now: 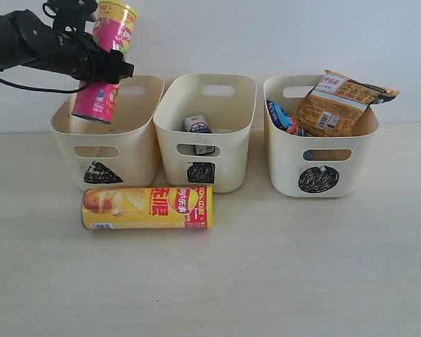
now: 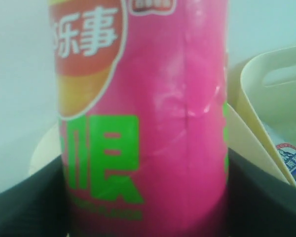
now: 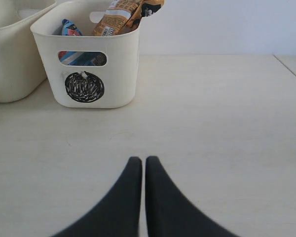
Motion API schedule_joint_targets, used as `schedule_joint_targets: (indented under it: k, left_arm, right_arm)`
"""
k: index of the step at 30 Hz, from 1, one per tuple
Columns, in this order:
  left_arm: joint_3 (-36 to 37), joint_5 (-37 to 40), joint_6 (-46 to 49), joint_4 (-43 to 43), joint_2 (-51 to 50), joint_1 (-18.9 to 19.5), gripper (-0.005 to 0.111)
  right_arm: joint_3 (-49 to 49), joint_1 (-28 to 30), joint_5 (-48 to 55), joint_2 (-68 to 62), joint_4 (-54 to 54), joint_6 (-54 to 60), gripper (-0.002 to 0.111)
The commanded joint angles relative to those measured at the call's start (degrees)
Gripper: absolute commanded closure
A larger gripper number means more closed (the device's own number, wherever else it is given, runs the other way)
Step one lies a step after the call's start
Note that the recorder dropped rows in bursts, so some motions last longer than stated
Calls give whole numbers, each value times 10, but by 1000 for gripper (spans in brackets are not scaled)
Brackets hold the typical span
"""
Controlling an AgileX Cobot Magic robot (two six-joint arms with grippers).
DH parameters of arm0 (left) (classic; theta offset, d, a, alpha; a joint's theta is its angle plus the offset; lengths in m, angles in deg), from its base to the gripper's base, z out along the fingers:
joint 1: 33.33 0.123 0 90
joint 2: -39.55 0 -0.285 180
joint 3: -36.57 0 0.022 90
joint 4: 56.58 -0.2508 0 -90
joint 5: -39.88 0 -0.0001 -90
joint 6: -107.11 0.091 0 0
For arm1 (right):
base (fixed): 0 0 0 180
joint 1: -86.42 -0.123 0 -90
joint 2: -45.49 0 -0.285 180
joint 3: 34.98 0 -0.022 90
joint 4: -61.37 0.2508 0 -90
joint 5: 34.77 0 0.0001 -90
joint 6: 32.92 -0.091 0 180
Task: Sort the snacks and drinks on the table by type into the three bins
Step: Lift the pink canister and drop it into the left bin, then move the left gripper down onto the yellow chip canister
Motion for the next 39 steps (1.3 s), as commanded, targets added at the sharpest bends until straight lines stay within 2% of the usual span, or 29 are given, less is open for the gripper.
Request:
schedule_joint_targets:
  k: [1, 5, 8, 10, 14, 19, 22, 25, 26, 29, 30, 34, 39]
  left_arm:
    - [-27, 0, -7, -7, -24, 1, 101]
    - [-32, 2, -7, -13, -37, 1, 79]
    - [-32, -3, -7, -15, -42, 5, 54]
    - [-32, -5, -9, -15, -45, 6, 42]
    - [-32, -5, -18, -15, -49, 14, 25]
    - [-32, 1, -19, -15, -49, 20, 12]
    - [-32, 12, -19, -15, -35, 20, 15]
    - [-32, 65, -3, -64, -1, 18, 33]
    - [-32, 87, 4, -74, 10, 18, 42]
    - [-32, 182, 14, -103, 53, 18, 93]
    - [-32, 205, 24, -103, 65, 18, 102]
    - [-32, 272, 37, -103, 94, 18, 103]
    - [-30, 405, 172, -53, 112, 17, 103]
  right_arm:
    - [2, 2, -3, 3, -1, 1, 108]
    - [2, 2, -3, 3, -1, 1, 108]
    - [2, 2, -3, 3, -1, 1, 108]
    - [2, 2, -3, 3, -1, 1, 108]
    - [2, 2, -6, 3, -1, 1, 108]
    - [2, 2, -4, 3, -1, 1, 108]
    - [2, 2, -4, 3, -1, 1, 108]
    - [2, 2, -4, 3, -1, 1, 108]
    - [2, 2, -4, 3, -1, 1, 108]
    - [2, 2, -4, 3, -1, 1, 108]
    - [2, 2, -4, 3, -1, 1, 108]
    - [2, 2, -5, 3, -1, 2, 108]
    - [2, 2, -5, 3, -1, 1, 108]
